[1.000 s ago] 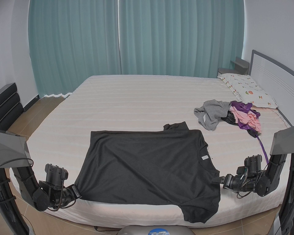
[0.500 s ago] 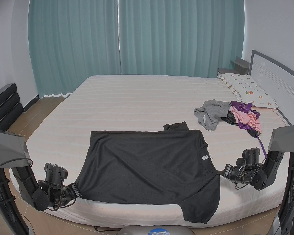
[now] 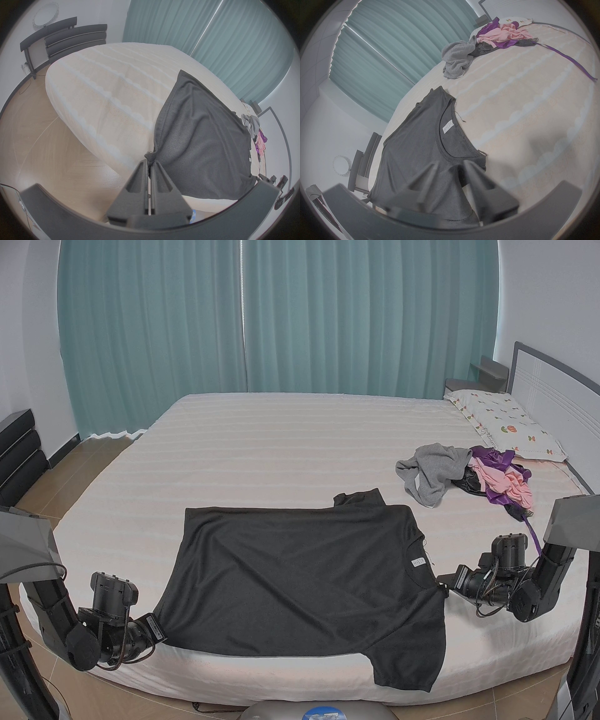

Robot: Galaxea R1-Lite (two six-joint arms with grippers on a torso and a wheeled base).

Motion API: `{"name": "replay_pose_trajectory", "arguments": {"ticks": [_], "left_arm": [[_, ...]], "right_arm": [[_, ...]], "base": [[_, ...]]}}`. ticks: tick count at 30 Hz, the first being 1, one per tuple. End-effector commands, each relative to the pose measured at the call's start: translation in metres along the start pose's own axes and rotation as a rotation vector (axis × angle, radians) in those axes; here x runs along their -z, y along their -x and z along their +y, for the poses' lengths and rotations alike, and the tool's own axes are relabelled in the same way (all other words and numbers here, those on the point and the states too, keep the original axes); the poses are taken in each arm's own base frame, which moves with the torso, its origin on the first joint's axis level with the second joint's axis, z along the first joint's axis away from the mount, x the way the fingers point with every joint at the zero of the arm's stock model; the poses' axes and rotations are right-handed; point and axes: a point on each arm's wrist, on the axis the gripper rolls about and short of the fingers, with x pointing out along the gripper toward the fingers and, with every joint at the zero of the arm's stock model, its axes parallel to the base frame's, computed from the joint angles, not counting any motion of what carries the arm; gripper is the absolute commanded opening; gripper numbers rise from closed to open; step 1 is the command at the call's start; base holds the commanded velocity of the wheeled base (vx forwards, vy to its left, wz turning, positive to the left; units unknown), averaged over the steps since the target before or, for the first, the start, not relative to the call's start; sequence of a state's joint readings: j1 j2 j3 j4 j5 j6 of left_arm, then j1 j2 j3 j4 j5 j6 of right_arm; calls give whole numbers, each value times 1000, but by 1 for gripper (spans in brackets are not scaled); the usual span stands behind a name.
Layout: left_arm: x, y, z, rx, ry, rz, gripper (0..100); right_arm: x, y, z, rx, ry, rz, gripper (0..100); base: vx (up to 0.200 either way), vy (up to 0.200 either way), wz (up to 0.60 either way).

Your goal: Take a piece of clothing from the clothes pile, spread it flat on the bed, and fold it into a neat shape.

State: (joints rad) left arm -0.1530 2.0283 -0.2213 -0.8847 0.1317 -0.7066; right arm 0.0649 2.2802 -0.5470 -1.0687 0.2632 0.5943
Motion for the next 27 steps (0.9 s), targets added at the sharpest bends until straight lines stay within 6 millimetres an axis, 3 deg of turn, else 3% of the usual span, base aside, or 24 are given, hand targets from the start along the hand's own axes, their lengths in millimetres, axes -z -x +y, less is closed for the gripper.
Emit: {"name": "replay_pose_trajectory", "arguments": {"ticks": [1,7,10,13,22,27], "left_arm": [[0,0,0,1,2,0,0],[0,1,0,4,2,-1,0],[-1,1,0,4,2,-3,0],[-3,5,-1,17,4,-16,0],[-3,8,-1,23,6,-23,0],[-3,8,-1,22,5,-22,0]], "right_arm": [[-2,2,-1,-5,-3,-2,100],[-5,25,2,-29,-4,-10,100],[2,35,0,-46,2,23,100],[24,51,-6,-65,58,123,100],[55,59,-13,-57,151,258,100],[52,57,-12,-74,155,235,100]], "base": [[0,0,0],[0,0,0],[0,0,0],[0,0,0],[0,0,0],[0,0,0]]}}
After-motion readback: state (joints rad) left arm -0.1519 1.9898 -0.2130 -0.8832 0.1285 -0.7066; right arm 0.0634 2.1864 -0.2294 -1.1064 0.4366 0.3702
